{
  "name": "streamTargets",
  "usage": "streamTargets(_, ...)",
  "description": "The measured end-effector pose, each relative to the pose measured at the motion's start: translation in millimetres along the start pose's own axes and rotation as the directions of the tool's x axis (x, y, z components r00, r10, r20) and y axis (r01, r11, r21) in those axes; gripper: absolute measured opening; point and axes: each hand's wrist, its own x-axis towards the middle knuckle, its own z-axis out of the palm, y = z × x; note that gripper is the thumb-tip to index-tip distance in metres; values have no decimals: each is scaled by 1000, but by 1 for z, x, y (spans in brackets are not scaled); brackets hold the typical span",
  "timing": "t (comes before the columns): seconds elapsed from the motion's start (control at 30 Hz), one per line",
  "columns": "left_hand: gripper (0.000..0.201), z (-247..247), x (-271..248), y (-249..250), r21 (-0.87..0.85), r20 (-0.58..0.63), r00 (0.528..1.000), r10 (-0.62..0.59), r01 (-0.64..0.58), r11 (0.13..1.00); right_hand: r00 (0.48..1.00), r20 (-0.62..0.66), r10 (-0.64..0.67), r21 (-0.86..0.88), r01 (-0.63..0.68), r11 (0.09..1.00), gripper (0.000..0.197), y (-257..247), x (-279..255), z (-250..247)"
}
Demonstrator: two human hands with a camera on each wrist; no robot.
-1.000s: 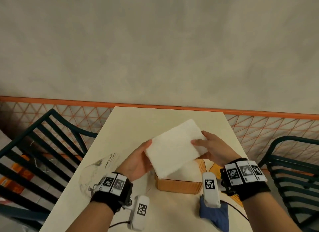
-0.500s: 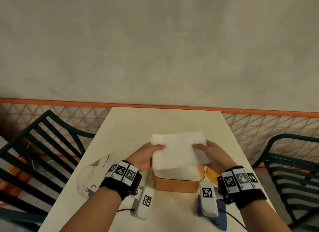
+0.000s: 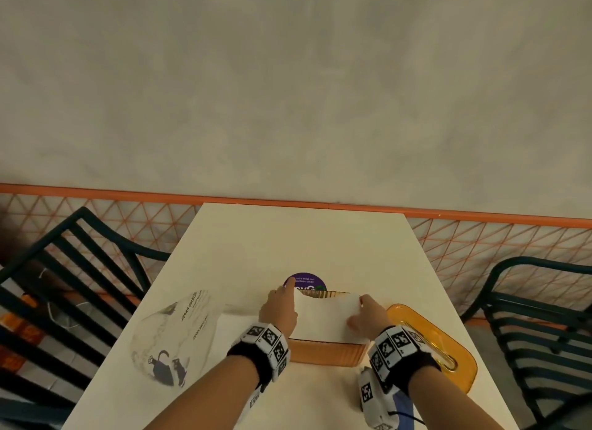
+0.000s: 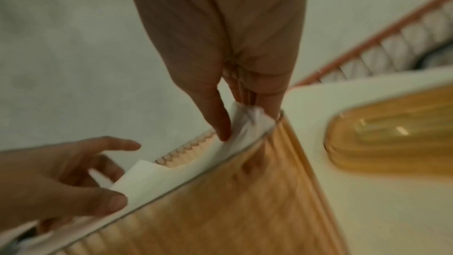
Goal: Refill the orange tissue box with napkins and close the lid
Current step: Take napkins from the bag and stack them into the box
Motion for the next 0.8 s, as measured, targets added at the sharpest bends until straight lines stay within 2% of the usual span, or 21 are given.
streamTargets(0.07,70,-5,-2,-1,145,-94,986,138,-124,982,988,-80,-130,-104,121,987,53,1,-3,-4)
streamTargets(0.1,69,-7,-3,-2,198,-98,971,218,-195,960,965,-128,-231,-177,207,962,58,1,-4,-5)
streamTargets(0.17,70,-10,-2,-3,303,38,940,339,-334,893,902,-125,-414,-285,367,886,63,0,-4,-7)
streamTargets(0.2,71,-11,-2,-3,350,141,930,341,-369,861,888,-49,-457,-325,418,848,63,-1,-2,-6)
streamTargets(0.27,75,-11,1,-2,418,280,922,267,-367,831,898,149,-415,-385,439,812,60,-2,2,-1)
streamTargets(0.33,74,-5,5,1,451,328,923,199,-339,826,916,270,-296,-468,394,792,59,-2,6,5)
streamTargets(0.4,70,0,5,4,457,353,922,159,-318,831,927,295,-231,-504,357,786,59,1,11,12)
streamTargets(0.57,67,1,7,5,439,351,921,171,-323,838,932,290,-216,-527,344,777,60,5,15,17)
streamTargets(0.63,59,-3,2,2,338,288,933,216,-310,888,927,296,-229,-508,356,784,59,5,14,12)
streamTargets(0.67,52,-7,-3,-3,254,193,950,246,-290,922,926,275,-260,-493,368,788,55,6,13,8)
streamTargets(0.7,44,-9,-8,-10,175,48,965,256,-260,950,924,217,-315,-476,382,792,49,8,14,4)
streamTargets(0.73,37,-13,-12,-21,128,-106,970,218,-204,971,918,116,-379,-457,388,801,43,11,15,1)
streamTargets(0.77,34,-15,-17,-33,101,-217,969,119,-99,990,906,-3,-424,-429,382,819,38,15,15,-2)
streamTargets(0.8,35,-17,-20,-47,76,-266,964,-25,46,996,891,-116,-439,-387,366,846,35,19,15,-4)
